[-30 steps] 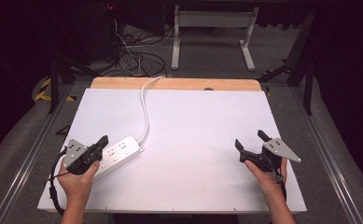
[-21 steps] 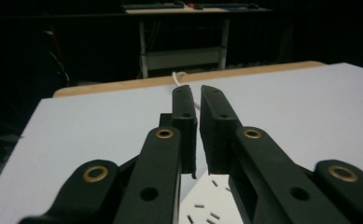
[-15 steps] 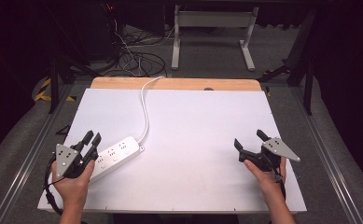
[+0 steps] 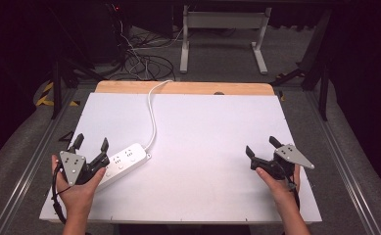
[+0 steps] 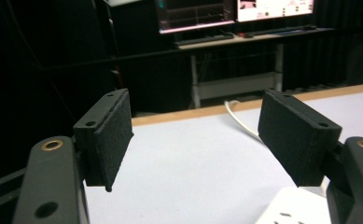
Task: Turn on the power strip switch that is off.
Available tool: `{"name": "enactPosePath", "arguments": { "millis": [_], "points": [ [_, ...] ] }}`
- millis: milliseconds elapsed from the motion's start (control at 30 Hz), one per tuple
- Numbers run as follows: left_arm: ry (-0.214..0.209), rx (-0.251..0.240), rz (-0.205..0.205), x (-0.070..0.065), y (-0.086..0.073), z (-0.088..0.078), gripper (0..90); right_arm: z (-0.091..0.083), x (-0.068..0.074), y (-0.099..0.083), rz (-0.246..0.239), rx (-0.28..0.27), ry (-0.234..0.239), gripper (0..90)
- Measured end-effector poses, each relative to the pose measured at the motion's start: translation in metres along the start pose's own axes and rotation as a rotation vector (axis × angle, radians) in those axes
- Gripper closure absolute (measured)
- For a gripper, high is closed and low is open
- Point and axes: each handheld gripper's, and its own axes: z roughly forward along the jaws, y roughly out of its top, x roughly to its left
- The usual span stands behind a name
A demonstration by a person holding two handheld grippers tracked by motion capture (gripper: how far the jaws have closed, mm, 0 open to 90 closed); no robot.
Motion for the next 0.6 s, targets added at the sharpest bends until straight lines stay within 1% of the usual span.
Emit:
{"name": "enactPosePath", "arguments": {
  "millis": [100,233,333,533,600],
  "points": [
    [0.02,-0.007,0.012,-0.0009,-0.0006,0.0009,27.0,-0.0003,0.0003,0.0002,0.0,0.0,-0.002,8.2],
    [0.029,-0.012,0.008,-0.0006,-0.0008,0.0014,24.0,-0.0003,0.0005,0.0001,0.001,0.0,-0.003,8.2],
    [0.027,-0.012,-0.007,0.0001,-0.0008,0.001,24.0,-0.0004,0.0002,0.0003,-0.002,-0.003,-0.004,8.2],
    [0.022,-0.013,-0.02,0.0006,0.0009,-0.0006,23.7,-0.0016,0.0003,0.0012,-0.002,-0.01,-0.003,8.0],
    [0.018,-0.013,-0.034,0.0005,0.0014,-0.0011,23.5,-0.0019,0.0001,0.0014,-0.004,-0.016,-0.001,7.1]
  ]
}}
